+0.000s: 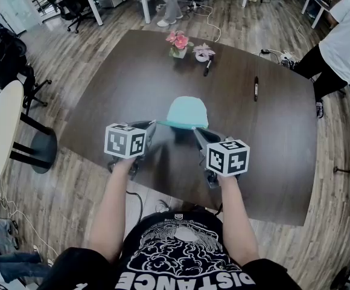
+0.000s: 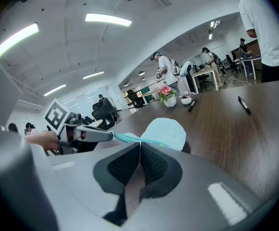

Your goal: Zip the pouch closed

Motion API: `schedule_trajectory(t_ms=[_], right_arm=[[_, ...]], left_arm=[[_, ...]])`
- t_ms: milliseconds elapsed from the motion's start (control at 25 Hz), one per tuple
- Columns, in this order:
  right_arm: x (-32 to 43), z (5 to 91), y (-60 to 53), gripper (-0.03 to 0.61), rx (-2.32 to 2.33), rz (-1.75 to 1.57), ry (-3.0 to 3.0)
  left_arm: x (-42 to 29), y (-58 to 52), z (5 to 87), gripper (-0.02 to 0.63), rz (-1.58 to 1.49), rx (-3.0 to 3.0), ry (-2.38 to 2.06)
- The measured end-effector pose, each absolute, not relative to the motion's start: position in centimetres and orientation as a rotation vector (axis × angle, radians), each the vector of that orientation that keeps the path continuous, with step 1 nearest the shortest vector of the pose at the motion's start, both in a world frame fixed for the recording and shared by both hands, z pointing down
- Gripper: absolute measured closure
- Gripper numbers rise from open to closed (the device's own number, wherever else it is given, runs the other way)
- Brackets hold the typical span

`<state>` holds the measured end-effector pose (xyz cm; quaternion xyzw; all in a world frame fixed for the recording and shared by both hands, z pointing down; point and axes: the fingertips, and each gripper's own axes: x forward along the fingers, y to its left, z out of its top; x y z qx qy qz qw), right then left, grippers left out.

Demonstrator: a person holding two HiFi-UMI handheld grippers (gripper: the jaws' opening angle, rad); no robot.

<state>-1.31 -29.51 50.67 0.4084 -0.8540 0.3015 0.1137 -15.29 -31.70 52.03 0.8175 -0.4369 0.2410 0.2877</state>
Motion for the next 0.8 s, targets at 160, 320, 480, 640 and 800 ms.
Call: schedule_trajectory(t_ms=[160, 320, 480, 640, 800], right_arm=[[-1.31, 50.68, -29.58, 0.572, 1.197, 0.885, -2.504], [-1.08, 50.59, -29.6, 0.572, 1.209, 0.887, -2.499], [-0.62, 50.73, -29.71, 0.572, 1.226, 0.898, -2.49], [-0.65, 50.91, -29.82, 0.572, 1.227, 0.899, -2.486], [-0.61, 51.09, -29.84, 0.572, 1.229, 0.9, -2.487]], left_arm=[[-15.23, -31.75, 52.07, 0.591, 0.639, 2.183, -1.162], [-15.55, -31.79, 52.07, 0.591, 0.652, 2.174, -1.18], [-16.03, -31.86, 52.09, 0.591, 0.638, 2.163, -1.19], [-16.09, -32.02, 52.32, 0.591, 0.644, 2.162, -1.193], [-16.03, -31.97, 52.59, 0.591, 0.639, 2.161, -1.186]])
